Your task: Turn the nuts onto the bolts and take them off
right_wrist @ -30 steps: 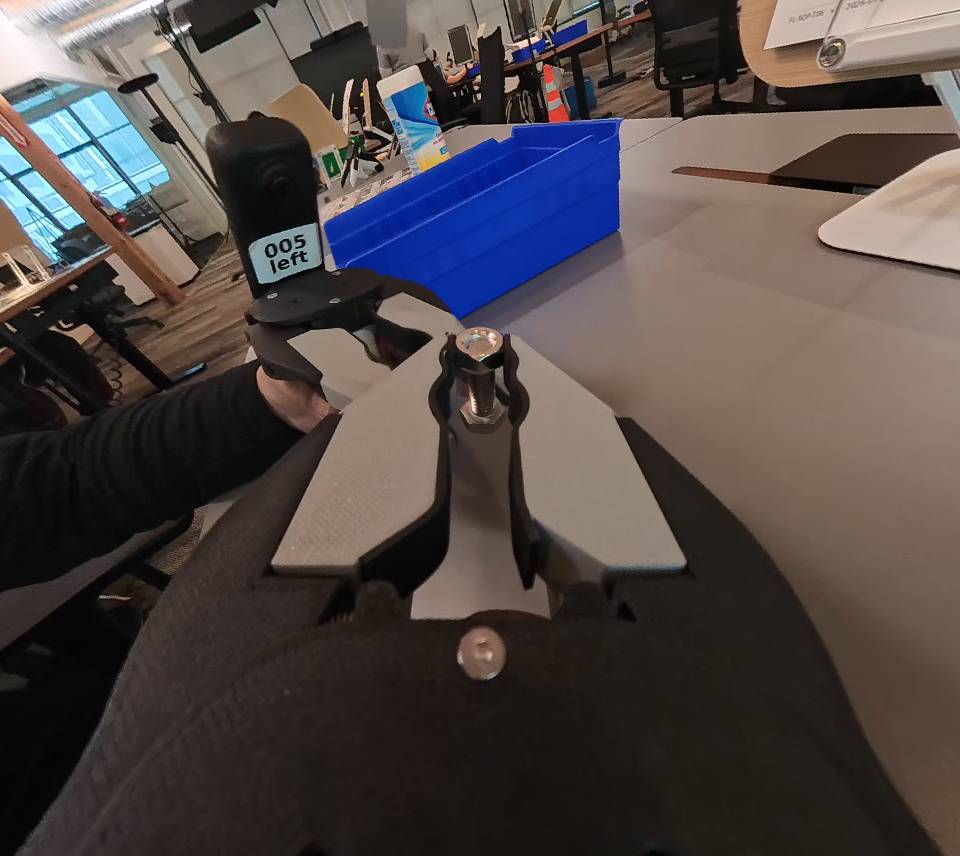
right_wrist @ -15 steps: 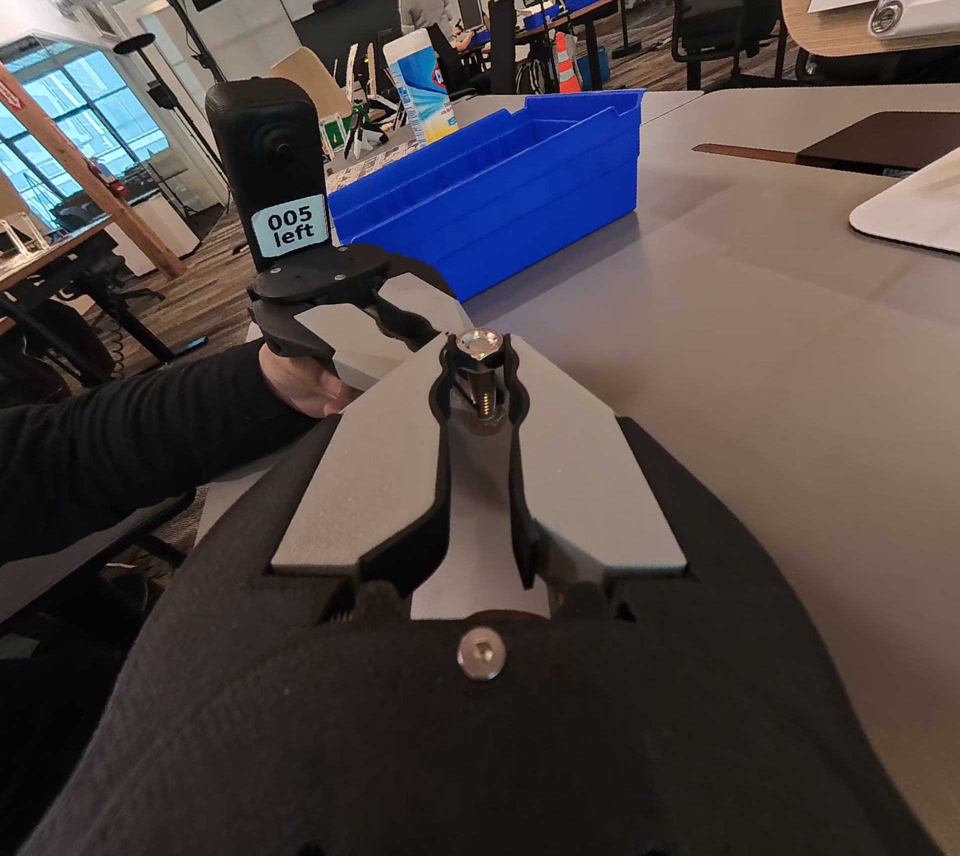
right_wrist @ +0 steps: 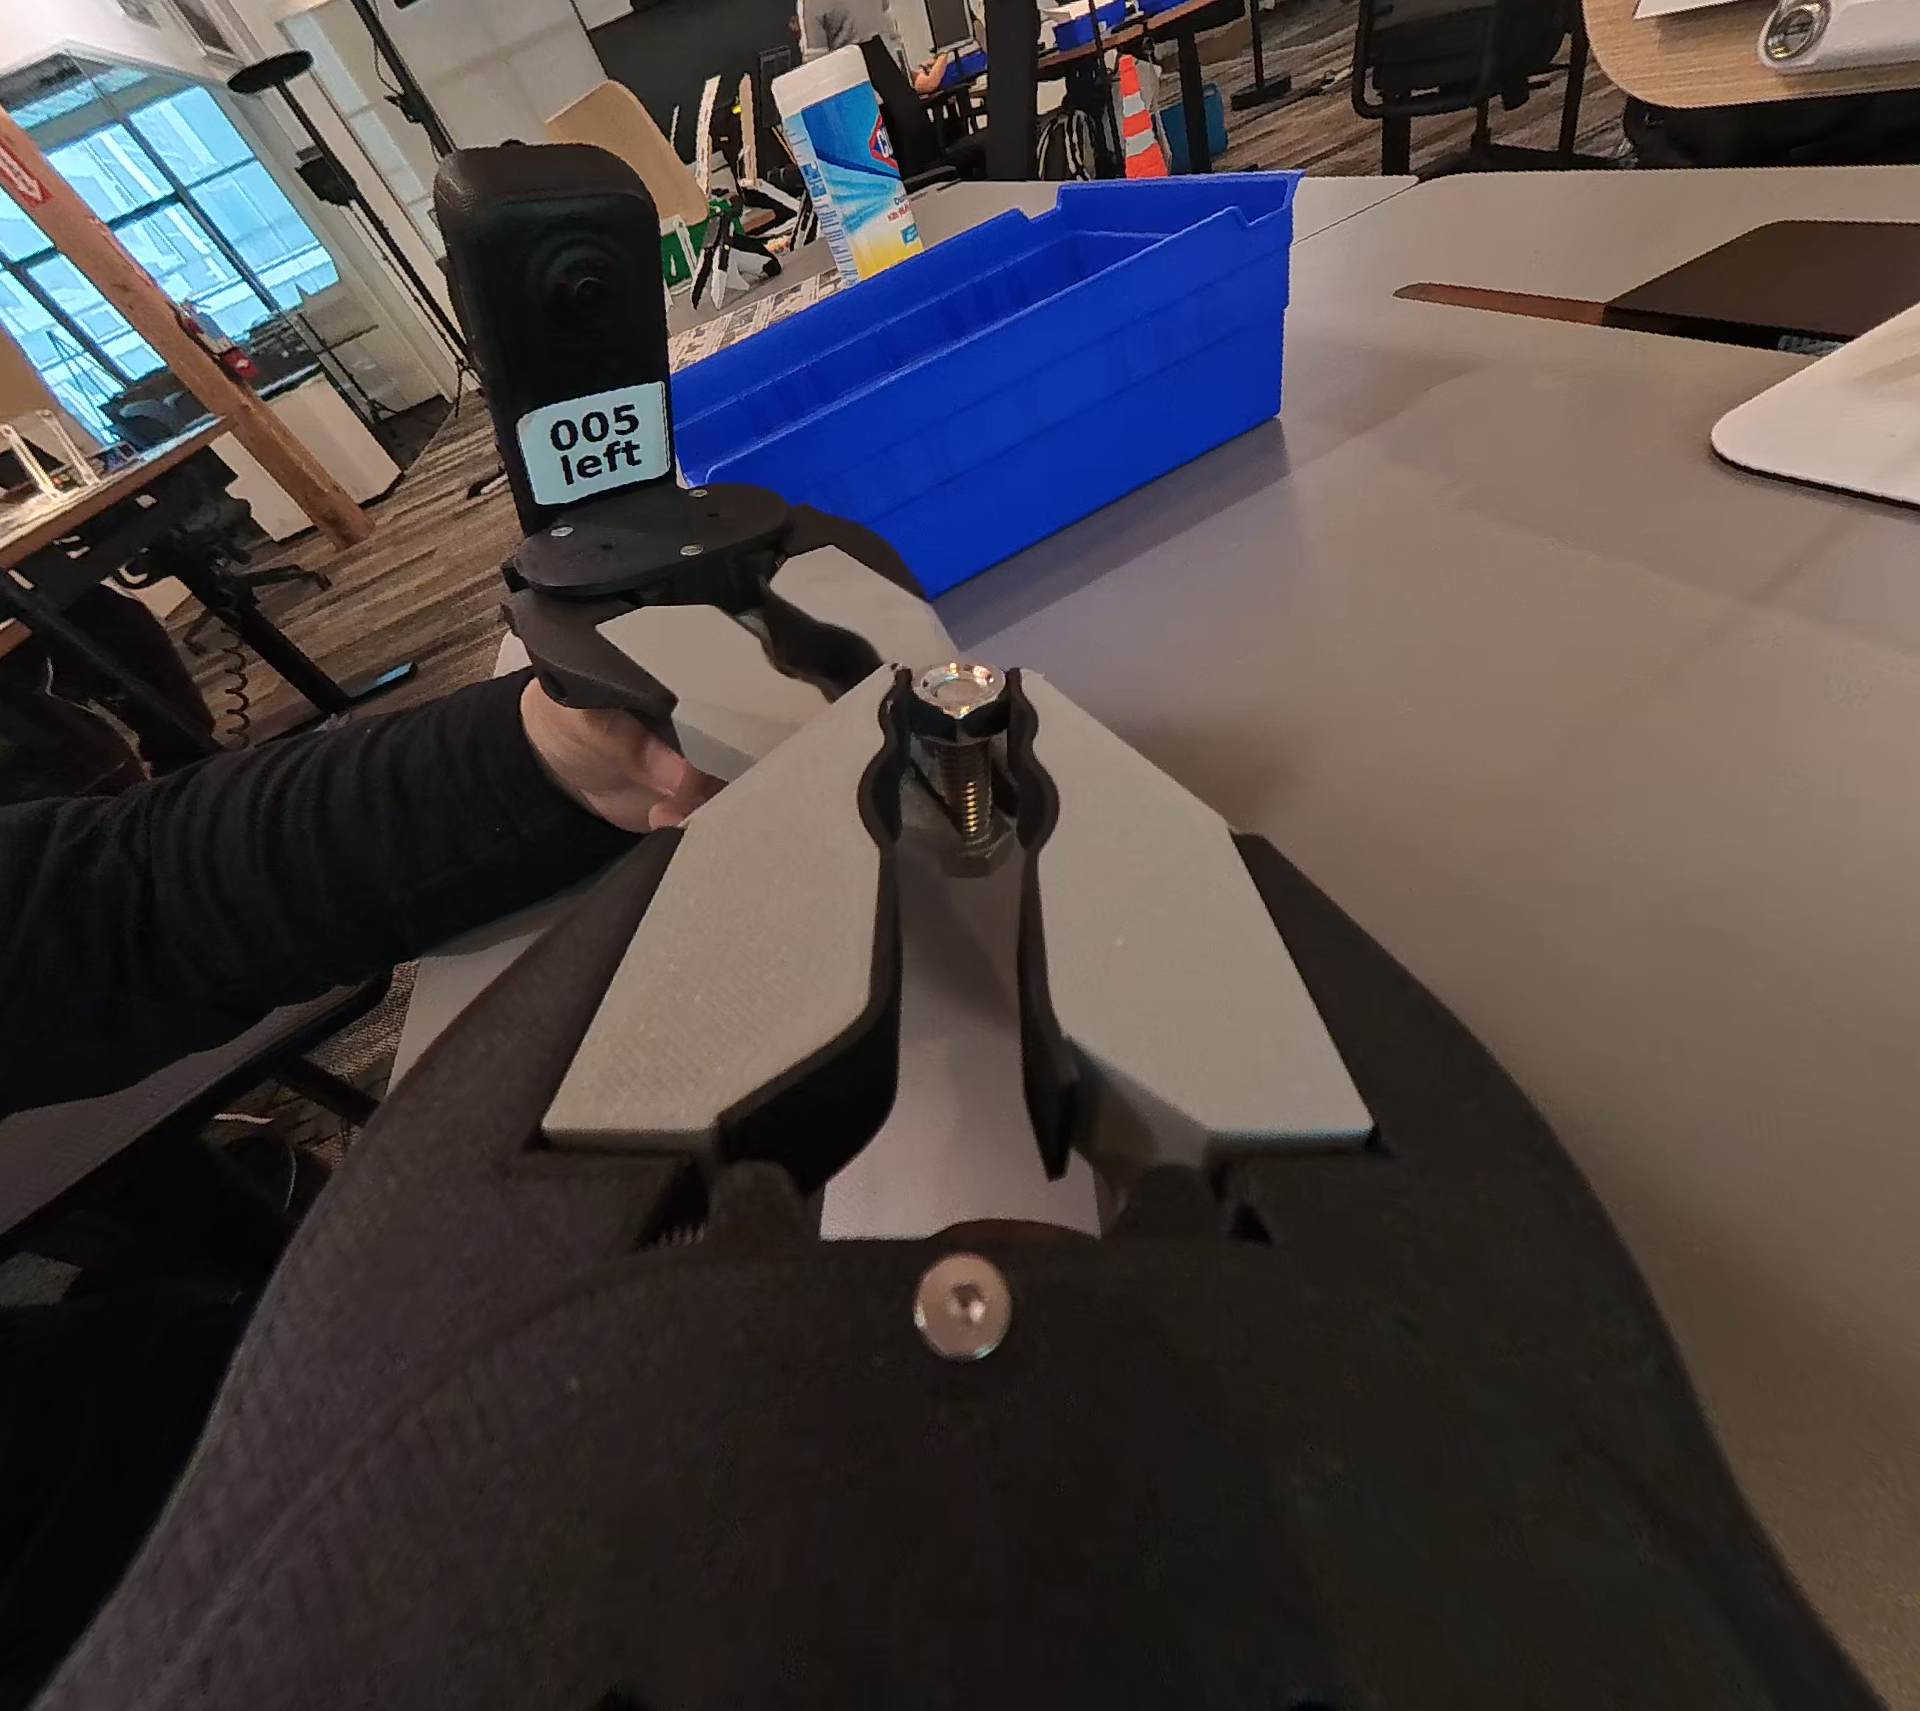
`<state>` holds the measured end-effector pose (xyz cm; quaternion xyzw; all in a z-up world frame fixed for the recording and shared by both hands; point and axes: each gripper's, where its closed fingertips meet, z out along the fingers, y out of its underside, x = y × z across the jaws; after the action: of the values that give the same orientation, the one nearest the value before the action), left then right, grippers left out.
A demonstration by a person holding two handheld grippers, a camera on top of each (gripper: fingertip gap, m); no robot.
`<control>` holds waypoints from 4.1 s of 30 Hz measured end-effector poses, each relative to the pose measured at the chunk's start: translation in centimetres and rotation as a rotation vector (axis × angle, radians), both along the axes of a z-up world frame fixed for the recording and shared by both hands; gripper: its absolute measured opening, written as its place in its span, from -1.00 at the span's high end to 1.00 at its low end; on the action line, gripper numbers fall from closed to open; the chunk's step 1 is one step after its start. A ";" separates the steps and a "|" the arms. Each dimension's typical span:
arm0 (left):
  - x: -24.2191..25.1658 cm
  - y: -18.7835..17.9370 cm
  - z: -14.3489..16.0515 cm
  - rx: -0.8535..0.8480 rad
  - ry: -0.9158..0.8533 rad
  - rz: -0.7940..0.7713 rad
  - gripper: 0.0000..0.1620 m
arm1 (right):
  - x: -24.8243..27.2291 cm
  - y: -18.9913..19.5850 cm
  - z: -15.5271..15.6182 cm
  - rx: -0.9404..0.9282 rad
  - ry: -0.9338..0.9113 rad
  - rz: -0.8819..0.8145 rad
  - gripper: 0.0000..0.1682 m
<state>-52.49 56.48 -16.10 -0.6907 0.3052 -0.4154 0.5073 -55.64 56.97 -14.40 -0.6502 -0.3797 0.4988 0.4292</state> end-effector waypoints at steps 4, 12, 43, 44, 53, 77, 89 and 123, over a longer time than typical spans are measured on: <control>0.0 -0.1 0.1 0.011 0.000 0.000 0.91 | 0.0 -0.1 0.1 0.004 0.005 0.002 0.82; 0.2 -0.2 0.1 -0.034 -0.035 -0.021 0.91 | -0.1 -0.3 0.3 0.015 0.008 0.009 0.82; -0.5 0.5 0.4 0.090 0.051 0.059 0.92 | -0.6 -1.1 1.0 0.039 0.067 0.031 0.48; -0.1 0.0 0.4 0.094 0.054 0.028 0.92 | -0.8 -1.4 1.0 0.046 0.067 0.046 0.47; -0.4 0.4 0.7 0.101 0.045 0.069 0.92 | 0.1 -0.9 2.3 0.054 0.119 0.012 0.46; -0.2 0.4 0.1 0.123 0.088 0.071 0.92 | -0.3 -0.6 1.4 0.072 0.073 -0.021 0.50; -2.6 2.4 0.4 0.068 0.025 0.193 0.92 | 0.5 0.4 1.4 0.083 0.063 -0.081 0.58; -1.4 1.5 0.4 0.062 0.016 0.135 0.92 | 0.0 0.4 1.4 0.117 0.053 -0.102 0.55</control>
<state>-53.86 58.01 -15.72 -0.6971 0.2747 -0.3650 0.5526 -55.66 57.33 -12.99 -0.6290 -0.3630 0.4705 0.5012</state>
